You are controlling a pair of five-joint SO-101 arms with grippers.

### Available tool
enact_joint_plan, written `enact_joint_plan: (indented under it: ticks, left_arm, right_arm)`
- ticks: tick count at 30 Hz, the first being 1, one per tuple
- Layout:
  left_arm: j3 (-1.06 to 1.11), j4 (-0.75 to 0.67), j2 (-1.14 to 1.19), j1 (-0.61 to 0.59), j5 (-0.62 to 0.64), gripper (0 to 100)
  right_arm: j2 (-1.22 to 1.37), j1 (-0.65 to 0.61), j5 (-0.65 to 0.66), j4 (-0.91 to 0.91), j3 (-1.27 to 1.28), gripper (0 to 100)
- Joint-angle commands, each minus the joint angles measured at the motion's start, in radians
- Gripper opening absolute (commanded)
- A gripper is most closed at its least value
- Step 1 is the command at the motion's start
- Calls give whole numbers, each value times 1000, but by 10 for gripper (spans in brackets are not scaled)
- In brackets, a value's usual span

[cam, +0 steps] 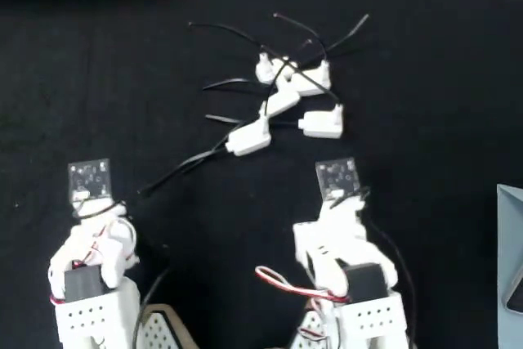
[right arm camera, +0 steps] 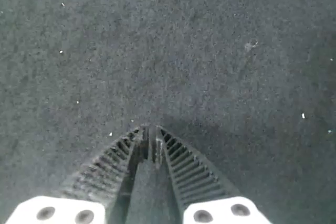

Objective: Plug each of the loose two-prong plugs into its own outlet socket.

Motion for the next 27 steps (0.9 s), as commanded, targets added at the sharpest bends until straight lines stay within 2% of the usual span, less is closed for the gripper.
enact_joint_plan:
  ticks: [1,27]
  left_arm:
    - [19,34,-12,-76,9,30]
    - [19,34,-12,-90,8,30]
  right_arm:
    - [-76,12,-11,6,-7,13]
    - [-76,12,-11,6,-7,13]
